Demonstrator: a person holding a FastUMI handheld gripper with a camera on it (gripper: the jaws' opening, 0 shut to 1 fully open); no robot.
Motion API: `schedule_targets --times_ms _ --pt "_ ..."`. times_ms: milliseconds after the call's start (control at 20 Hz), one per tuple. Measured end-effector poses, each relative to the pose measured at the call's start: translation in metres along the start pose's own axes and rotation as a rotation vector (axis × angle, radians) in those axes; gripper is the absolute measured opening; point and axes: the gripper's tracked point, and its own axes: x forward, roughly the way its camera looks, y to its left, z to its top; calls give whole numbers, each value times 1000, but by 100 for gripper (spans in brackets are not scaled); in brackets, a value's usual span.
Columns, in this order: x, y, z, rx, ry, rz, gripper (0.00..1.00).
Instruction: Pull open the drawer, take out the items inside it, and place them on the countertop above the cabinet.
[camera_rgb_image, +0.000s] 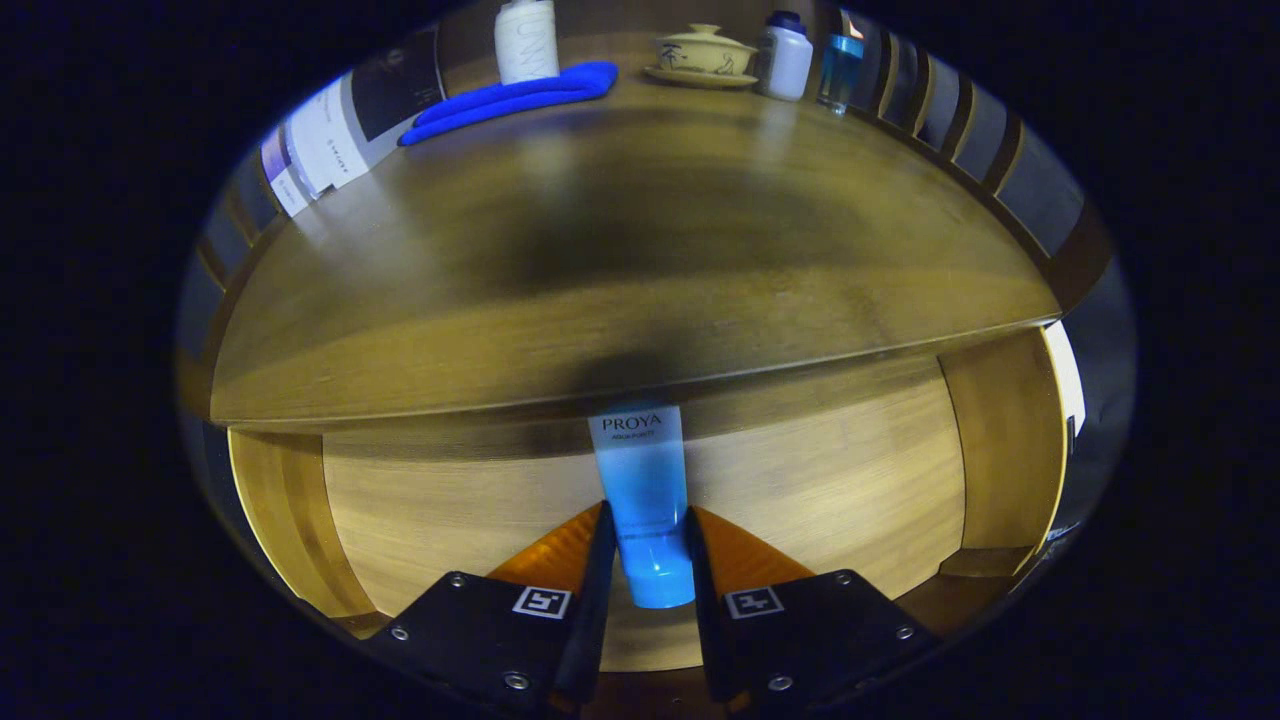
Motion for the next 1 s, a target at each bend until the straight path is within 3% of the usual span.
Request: schedule_targets --times_ms 1000 --pt "-140 -17 -21 -234 -242 -137 41"
